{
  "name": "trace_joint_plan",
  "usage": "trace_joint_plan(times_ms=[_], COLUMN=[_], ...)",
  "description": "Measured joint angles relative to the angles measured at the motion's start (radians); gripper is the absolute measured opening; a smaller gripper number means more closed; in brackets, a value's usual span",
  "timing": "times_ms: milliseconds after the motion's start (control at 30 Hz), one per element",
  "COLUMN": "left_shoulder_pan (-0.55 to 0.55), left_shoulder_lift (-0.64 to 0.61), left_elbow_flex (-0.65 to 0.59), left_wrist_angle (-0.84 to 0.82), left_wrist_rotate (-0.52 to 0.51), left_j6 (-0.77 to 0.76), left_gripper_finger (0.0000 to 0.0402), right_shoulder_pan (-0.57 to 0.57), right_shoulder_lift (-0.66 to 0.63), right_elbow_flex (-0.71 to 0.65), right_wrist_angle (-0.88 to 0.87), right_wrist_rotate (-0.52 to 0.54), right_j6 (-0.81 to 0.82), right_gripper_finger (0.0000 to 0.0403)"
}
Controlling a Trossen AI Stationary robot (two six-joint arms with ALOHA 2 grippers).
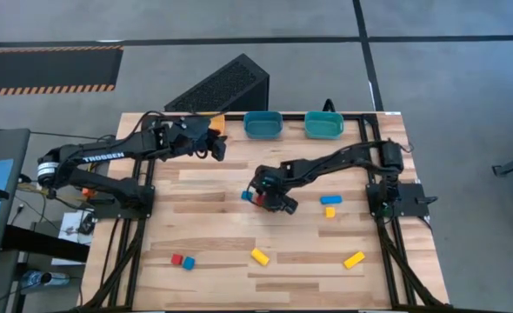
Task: Sort & place blocks by color
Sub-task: Put the right red block into the yellow container
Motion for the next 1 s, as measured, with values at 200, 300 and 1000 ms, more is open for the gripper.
trace_joint_plan(times_ms=[200,300,1000], left_shoulder_pan=[-0.033,-0.046,-0.099], left_shoulder_lift=[0.000,0.000,0.000], left_elbow_flex=[0.000,0.000,0.000], left_wrist_angle=[0.004,0.004,0.005], left_wrist_rotate=[-0.036,-0.050,-0.085], left_j6=[-0.009,-0.033,-0.038], left_gripper_finger=[0.0141,0.0141,0.0141], right_shoulder_pan=[-0.032,-0.050,-0.115], right_shoulder_lift=[0.023,0.024,0.020], right_elbow_flex=[0.002,0.002,0.068], right_wrist_angle=[0.017,0.022,0.061], right_wrist_rotate=[-0.031,-0.048,-0.049], right_j6=[0.038,0.154,0.440], right_gripper_finger=[0.0276,0.0276,0.0276])
